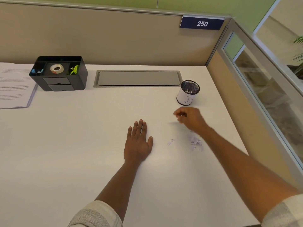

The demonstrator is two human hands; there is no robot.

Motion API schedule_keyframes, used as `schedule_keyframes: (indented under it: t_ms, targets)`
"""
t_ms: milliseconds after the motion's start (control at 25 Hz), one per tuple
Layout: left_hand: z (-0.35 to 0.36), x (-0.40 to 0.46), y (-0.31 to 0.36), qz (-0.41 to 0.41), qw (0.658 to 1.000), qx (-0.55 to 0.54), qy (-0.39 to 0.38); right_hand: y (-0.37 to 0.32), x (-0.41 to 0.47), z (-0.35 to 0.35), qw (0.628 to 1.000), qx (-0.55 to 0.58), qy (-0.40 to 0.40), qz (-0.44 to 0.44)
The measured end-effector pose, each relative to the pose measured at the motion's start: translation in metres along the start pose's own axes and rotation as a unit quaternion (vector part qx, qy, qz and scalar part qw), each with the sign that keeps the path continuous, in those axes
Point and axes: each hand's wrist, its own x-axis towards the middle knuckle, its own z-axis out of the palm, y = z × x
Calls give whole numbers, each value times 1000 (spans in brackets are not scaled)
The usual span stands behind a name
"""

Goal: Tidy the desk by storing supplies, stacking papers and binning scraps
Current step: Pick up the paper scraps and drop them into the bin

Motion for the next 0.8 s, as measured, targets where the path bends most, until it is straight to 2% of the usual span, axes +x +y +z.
schedule_keyframes:
  t_ms: [120, 200, 440, 800]
  targets:
    - [-1, -1, 1, -1, 1000, -3, 2, 20, -42, 32, 991, -125, -48, -29]
    - [0, -1, 1, -2, 1000, -4, 1, 27, -61, 41, 983, -171, -66, -18]
    - [0, -1, 2, -4, 1000, 0, 8, 12, -84, 67, 980, -193, -53, 2]
    - [1, -1, 2, -3, 1000, -10, 5, -4, -43, 81, 987, -138, -42, 64]
